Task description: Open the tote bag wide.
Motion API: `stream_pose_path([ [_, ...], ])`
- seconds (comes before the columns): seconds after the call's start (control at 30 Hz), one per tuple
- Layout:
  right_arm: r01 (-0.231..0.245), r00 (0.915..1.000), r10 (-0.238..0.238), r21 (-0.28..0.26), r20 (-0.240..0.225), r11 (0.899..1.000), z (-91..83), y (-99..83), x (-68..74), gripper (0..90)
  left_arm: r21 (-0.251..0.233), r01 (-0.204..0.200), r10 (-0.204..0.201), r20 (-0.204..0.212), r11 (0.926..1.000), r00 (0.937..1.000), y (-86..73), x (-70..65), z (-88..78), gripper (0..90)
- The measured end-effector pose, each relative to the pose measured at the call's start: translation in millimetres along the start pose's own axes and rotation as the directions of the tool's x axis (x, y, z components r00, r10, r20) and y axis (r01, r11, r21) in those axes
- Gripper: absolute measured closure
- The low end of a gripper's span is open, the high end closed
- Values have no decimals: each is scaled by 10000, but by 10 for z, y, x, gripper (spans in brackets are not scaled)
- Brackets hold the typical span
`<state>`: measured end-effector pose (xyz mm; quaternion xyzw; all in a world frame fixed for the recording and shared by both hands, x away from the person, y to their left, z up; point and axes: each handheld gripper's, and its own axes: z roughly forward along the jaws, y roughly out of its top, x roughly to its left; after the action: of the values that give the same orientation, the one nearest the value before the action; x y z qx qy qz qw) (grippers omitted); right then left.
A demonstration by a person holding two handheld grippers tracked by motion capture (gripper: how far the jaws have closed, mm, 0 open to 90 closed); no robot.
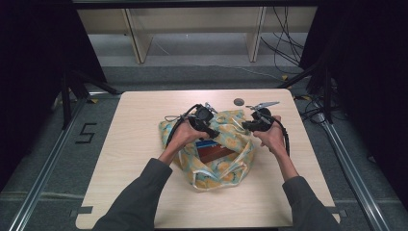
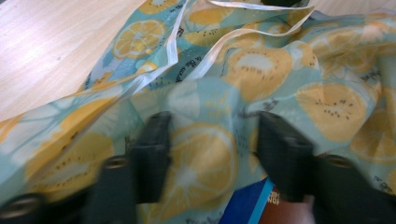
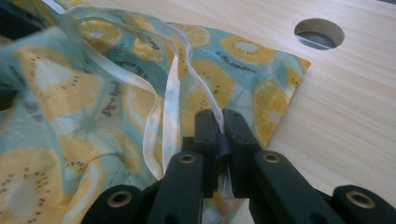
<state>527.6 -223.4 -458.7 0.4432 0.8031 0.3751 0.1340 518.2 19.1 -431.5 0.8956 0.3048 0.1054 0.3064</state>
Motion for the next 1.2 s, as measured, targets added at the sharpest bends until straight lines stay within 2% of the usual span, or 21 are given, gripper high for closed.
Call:
stream_pose_path([
  [0.07, 101, 9999, -102, 170, 19, 9998, -20, -1, 7, 840, 163, -273, 270, 181, 9995, 9995, 17, -5, 51, 700],
  [0.1, 221, 9998, -221, -128, -30, 9997, 2, -8, 0, 834, 163, -337, 335, 134, 9993, 9993, 25, -7, 74, 805],
  [0.13, 26, 10000, -27, 232, 24, 9997, -33, -8, 17, 817, 147, -258, 256, 130, 9996, 9996, 33, -5, 91, 849],
  [0.17, -66, 10000, 66, 159, 6, 9999, -32, -14, 25, 778, 159, -289, 288, 111, 9995, 9995, 44, 7, 95, 893],
  [0.23, 64, 9997, -70, 225, 252, 9997, -78, -11, 28, 687, 71, -269, 268, 116, 9996, 9996, 61, 30, 92, 896],
  [0.33, -5, 9999, 6, -94, 122, 10000, -227, -3, 60, 647, -290, 109, -112, -95, 9995, 9999, 87, 105, 66, 897],
  [0.43, 185, 9997, -197, -745, -154, 9970, -443, -10, 103, 615, -586, 626, -628, -8, 9963, 9980, 129, 194, 50, 897],
  [0.53, 353, 9970, -431, -1197, -637, 9922, -624, -44, 229, 619, -582, 799, -801, -17, 9951, 9968, 185, 238, 45, 897],
  [0.57, 463, 9938, -572, -1134, -949, 9925, -669, -68, 284, 622, -523, 794, -796, -5, 9955, 9968, 203, 246, 42, 897],
  [0.63, 723, 9933, -784, -718, -853, 9948, -697, -112, 420, 607, -614, 938, -942, -41, 9937, 9955, 232, 232, 53, 897],
  [0.7, 1158, 9871, -1251, -941, -1000, 9888, -698, -139, 544, 619, -537, 755, -763, -116, 9957, 9970, 273, 235, 45, 897],
  [0.77, 1797, 9702, -1923, -947, -1472, 9791, -703, -151, 688, 681, -638, 889, -896, -86, 9940, 9959, 302, 241, 44, 897],
  [0.83, 2102, 9547, -2203, -706, -2002, 9751, -696, -156, 830, 757, -641, 842, -851, -115, 9944, 9963, 337, 256, 47, 897],
  [0.9, 2414, 9471, -2380, -107, -2152, 9704, -614, -188, 930, 829, -720, 971, -984, -150, 9927, 9950, 369, 280, 50, 897],
  [0.93, 2536, 9483, -2462, 119, -2002, 9672, -529, -222, 946, 860, -697, 961, -972, -132, 9929, 9952, 380, 301, 47, 897],
  [1.0, 2606, 9512, -2340, 1181, -2010, 9582, -411, -305, 933, 898, -794, 1139, -1158, -196, 9903, 9931, 397, 349, 60, 897],
  [1.07, 2735, 9524, -2385, 1862, -1900, 9437, -320, -420, 909, 900, -854, 1356, -1375, -168, 9871, 9904, 416, 413, 78, 897],
  [1.1, 3167, 9423, -2778, 2285, -1871, 9206, -320, -461, 869, 900, -860, 1467, -1487, -179, 9854, 9887, 422, 438, 93, 898],
  [1.13, 2917, 9498, -2497, 2445, -1887, 9247, -302, -525, 906, 900, -825, 1496, -1517, -201, 9853, 9882, 428, 461, 113, 897],
  [1.17, 3323, 9372, -2836, 2732, -2029, 9027, -304, -570, 889, 900, -896, 1658, -1681, -185, 9821, 9856, 435, 471, 145, 898],
  [1.2, 3149, 9418, -2608, 2849, -2121, 9054, -297, -612, 919, 900, -869, 1732, -1747, -107, 9810, 9846, 440, 484, 175, 897],
])
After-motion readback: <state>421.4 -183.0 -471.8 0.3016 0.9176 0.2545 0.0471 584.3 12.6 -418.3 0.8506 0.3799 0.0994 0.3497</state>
